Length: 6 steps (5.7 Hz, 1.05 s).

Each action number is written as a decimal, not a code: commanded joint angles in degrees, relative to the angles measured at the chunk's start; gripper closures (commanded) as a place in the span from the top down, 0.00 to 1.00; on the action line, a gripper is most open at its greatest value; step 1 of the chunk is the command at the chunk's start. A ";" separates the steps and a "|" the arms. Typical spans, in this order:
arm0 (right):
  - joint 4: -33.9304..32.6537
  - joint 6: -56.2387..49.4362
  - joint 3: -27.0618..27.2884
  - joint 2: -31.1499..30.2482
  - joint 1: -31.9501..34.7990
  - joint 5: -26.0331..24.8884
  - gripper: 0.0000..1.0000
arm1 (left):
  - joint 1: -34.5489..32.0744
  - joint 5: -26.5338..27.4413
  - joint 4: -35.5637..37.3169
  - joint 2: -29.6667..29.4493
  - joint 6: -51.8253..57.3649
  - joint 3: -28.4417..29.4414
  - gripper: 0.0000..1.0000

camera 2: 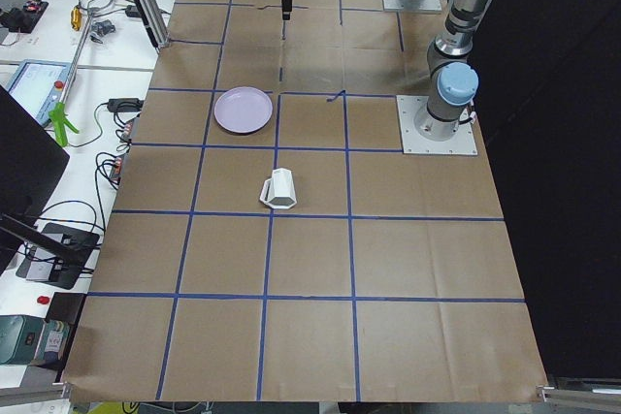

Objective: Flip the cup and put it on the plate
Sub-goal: 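Move the left gripper down toward the white cup lying on its side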

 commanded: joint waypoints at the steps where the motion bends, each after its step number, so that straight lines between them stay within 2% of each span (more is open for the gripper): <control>1: 0.00 0.00 0.00 0.00 0.00 0.00 1.00 | -0.02 0.06 0.34 0.06 0.02 0.00 0.99; 4: 0.00 0.00 0.00 0.00 0.00 0.00 1.00 | 2.34 0.24 0.95 0.77 0.89 -0.96 0.99; 5: 0.00 0.00 0.00 0.00 0.00 0.00 1.00 | 10.10 -0.29 0.87 0.94 10.12 -0.62 0.99; 6: 0.00 0.00 0.00 0.00 0.00 0.00 1.00 | 20.62 -0.64 0.78 0.51 20.05 0.08 1.00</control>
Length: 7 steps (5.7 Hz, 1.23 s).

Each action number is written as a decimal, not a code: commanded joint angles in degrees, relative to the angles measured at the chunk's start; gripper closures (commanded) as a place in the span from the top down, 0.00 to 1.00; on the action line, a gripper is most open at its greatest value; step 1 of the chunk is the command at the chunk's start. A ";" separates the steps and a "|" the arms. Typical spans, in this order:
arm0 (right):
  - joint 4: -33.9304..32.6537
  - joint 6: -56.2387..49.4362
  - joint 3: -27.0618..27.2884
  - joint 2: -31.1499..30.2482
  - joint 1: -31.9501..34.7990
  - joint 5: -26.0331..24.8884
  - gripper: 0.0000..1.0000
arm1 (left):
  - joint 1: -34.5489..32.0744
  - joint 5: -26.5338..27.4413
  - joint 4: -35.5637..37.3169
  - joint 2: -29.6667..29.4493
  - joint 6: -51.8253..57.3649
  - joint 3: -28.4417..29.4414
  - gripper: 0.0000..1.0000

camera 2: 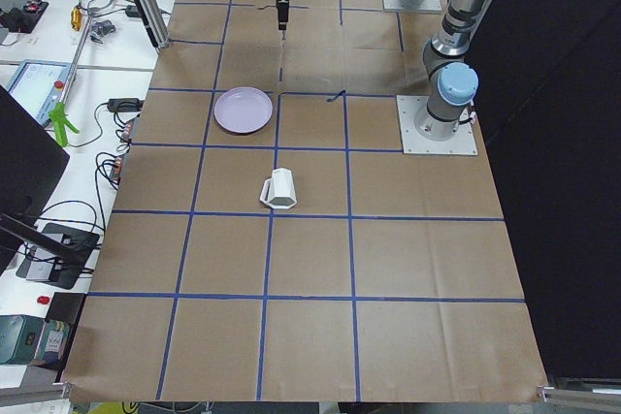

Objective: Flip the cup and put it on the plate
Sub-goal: 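Move the left gripper down toward the white cup lying on its side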

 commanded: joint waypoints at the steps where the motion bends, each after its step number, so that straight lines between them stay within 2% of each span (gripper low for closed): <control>1: 0.00 0.00 0.00 0.00 -0.01 0.00 1.00 | 18.35 -0.44 0.39 -1.97 22.40 0.60 1.00; 2: 0.00 0.00 0.00 0.00 -0.01 0.00 1.00 | 28.37 -0.45 1.79 -6.86 34.11 2.52 1.00; 3: 0.00 0.00 0.00 0.00 -0.01 0.00 1.00 | 36.48 -2.19 1.89 -11.87 43.54 6.89 1.00; 4: 0.00 0.00 0.00 0.00 -0.01 0.00 1.00 | 42.65 -3.86 1.89 -17.49 51.38 11.28 1.00; 5: 0.00 0.00 0.00 0.00 -0.01 0.00 1.00 | 45.32 -8.57 1.19 -19.72 52.24 12.63 1.00; 7: 0.00 0.00 0.00 0.00 -0.01 0.00 1.00 | 48.32 -19.10 -8.69 -22.18 52.42 12.73 1.00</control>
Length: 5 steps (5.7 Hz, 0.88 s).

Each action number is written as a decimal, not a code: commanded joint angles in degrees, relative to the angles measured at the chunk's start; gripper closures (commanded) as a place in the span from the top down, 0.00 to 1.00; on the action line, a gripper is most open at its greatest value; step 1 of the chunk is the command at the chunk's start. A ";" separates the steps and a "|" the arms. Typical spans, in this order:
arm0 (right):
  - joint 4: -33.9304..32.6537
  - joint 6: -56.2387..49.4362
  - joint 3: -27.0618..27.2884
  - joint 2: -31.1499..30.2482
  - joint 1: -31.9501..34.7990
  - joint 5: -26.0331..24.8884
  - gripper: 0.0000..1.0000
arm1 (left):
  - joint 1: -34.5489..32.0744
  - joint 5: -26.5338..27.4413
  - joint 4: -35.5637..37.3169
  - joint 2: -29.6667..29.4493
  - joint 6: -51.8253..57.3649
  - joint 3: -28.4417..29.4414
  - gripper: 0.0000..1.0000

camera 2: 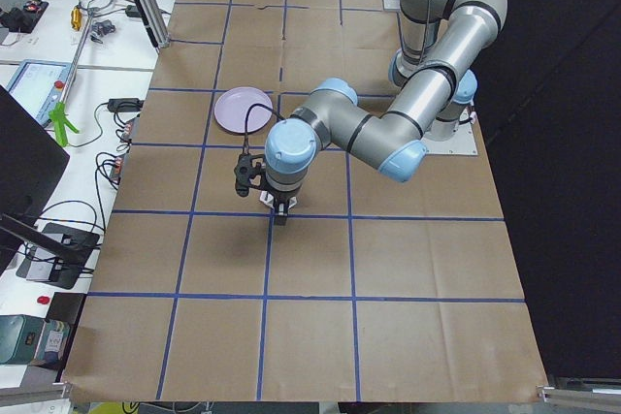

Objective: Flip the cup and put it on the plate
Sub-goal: 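Close the left gripper on the white cup's open end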

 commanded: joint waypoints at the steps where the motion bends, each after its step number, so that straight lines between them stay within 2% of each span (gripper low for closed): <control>1: 0.00 0.00 0.00 0.00 0.00 0.00 1.00 | 4.36 -13.24 -10.91 -5.14 0.33 0.39 1.00; 2: 0.00 0.00 0.00 0.00 0.00 0.00 1.00 | 5.43 -19.23 -15.93 -9.53 3.64 0.39 1.00; 3: 0.00 0.00 0.00 0.00 0.00 0.00 1.00 | 5.35 -22.17 -18.68 -13.05 6.55 0.31 1.00; 5: 0.00 0.00 0.00 0.00 0.00 0.00 1.00 | 5.53 -23.86 -23.34 -20.53 15.94 0.39 1.00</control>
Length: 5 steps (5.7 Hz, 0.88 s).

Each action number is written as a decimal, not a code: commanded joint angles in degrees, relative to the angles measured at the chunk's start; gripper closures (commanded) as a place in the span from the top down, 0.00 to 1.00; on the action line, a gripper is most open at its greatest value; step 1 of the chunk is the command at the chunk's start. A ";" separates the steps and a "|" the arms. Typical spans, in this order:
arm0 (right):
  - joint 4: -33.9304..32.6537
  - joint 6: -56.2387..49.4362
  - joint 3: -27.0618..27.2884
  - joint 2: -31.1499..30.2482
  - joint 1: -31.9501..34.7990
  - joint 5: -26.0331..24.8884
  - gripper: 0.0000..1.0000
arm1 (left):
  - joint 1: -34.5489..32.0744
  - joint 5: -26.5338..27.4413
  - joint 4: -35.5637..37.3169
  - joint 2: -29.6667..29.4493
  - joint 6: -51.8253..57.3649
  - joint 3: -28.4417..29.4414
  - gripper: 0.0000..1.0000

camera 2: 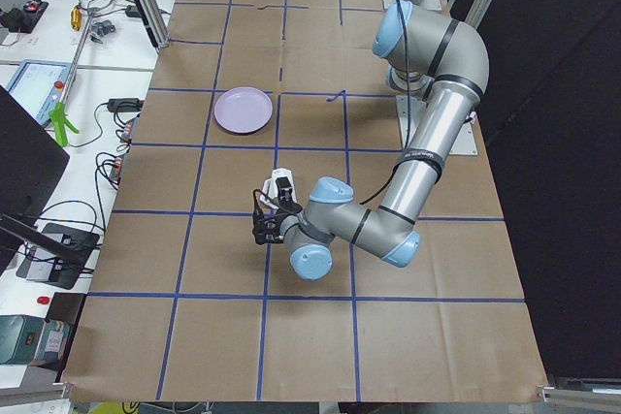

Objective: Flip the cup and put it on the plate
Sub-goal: 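Close the left gripper on the white cup's open end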

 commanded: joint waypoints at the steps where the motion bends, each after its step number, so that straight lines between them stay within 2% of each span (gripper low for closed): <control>1: 0.00 0.00 0.00 0.00 0.00 0.00 1.00 | 0.01 -2.56 -5.35 -5.49 7.24 -0.07 1.00; 3: 0.00 0.00 0.00 0.00 0.00 0.00 1.00 | -0.52 -3.19 -10.38 -7.70 13.05 -0.07 1.00; 4: 0.00 0.00 0.00 0.00 0.00 0.00 1.00 | -0.61 -5.81 -10.40 -7.71 14.29 0.02 1.00; 5: 0.00 0.00 0.00 0.00 0.00 0.00 1.00 | -0.52 -8.62 -10.49 -7.71 14.30 0.02 0.78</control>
